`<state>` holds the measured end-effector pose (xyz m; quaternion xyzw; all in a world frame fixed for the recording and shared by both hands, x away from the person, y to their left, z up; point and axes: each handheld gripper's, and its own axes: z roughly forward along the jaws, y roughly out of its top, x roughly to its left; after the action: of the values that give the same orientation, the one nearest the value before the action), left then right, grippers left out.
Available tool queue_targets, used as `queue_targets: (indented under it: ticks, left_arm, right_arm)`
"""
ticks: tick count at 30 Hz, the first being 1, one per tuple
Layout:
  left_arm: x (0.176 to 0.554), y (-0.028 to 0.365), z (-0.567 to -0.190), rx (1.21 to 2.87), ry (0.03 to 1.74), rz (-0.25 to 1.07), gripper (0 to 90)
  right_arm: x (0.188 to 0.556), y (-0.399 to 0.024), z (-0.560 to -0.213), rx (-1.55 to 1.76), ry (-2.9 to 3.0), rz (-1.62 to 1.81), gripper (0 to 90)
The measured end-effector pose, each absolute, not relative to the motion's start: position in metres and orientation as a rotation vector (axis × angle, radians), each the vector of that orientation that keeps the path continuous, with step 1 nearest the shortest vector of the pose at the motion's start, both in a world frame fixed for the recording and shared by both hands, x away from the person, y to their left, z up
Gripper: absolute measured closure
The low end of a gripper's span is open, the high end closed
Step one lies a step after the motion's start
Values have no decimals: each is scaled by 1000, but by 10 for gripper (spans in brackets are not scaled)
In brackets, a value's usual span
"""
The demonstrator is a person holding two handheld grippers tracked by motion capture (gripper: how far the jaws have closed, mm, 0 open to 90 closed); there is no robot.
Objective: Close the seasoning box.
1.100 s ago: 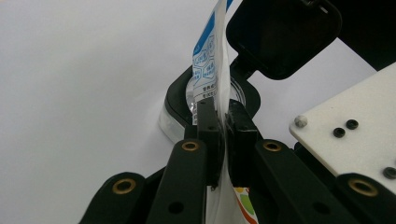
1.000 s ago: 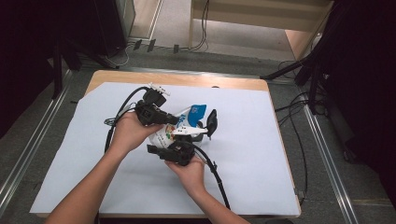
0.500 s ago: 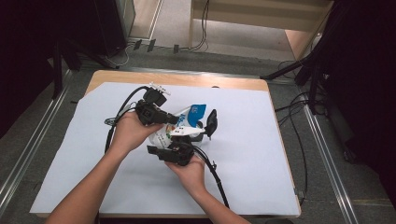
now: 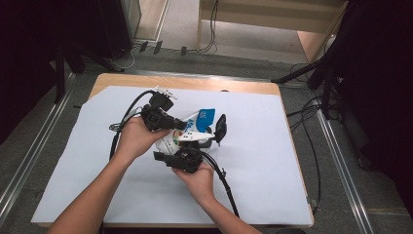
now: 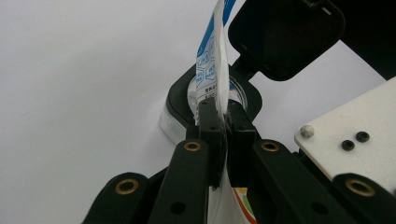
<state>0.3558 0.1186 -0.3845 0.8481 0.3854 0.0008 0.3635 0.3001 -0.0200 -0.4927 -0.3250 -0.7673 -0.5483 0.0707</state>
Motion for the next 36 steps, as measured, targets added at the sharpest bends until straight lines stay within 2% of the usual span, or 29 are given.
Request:
queue_targets:
  ticks: [13,20,26,36]
  left_arm:
    - [355,118,-385,2178,986,6,882]
    - [355,121,-385,2168,992,3,879]
    - [352,123,-386,2160,986,4,863]
    - [348,133,-390,2108,979,-7,815]
  right_arm:
    - [300,-20,-493,-976,-2321,-1648,708]
    - [299,-18,-492,-966,-2330,-1647,665]
    - [299,-19,-492,-964,-2324,-1645,705]
    - [298,-18,-491,-946,-2282,-1660,709]
